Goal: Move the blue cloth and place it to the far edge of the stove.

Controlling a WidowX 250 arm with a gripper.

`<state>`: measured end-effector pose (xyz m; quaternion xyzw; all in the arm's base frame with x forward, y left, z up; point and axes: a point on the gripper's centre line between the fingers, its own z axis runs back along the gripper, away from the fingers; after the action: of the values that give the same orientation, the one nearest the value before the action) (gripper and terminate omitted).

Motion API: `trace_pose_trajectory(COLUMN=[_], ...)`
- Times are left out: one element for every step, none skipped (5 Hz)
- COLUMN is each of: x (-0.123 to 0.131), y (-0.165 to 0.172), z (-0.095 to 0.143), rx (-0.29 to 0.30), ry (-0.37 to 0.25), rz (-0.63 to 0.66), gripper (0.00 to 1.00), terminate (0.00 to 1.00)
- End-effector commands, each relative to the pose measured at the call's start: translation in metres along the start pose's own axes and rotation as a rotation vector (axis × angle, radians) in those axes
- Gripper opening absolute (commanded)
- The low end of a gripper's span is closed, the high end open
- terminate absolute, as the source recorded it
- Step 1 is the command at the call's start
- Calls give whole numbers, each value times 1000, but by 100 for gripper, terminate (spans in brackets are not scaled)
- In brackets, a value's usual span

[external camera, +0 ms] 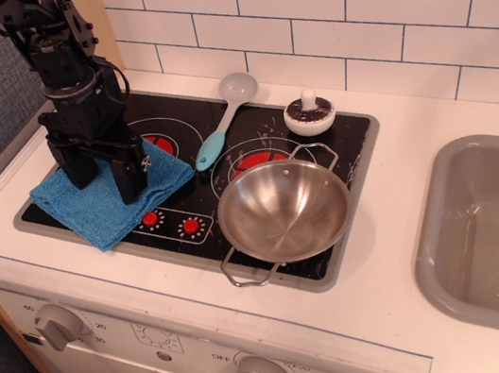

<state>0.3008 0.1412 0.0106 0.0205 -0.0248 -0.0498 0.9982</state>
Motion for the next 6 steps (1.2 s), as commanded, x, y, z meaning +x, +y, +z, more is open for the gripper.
trace_pose_trajectory(x=[14,29,61,94,113,122], y=[27,40,30,17,12,15], z=[1,2,6,4,2,3], rx=[55,54,42,32,48,59], ry=[32,30,-16,-37,-48,-49], rz=[212,349,335,306,278,288], gripper=[100,100,100,100,100,100], terminate=[0,0,0,0,0,0])
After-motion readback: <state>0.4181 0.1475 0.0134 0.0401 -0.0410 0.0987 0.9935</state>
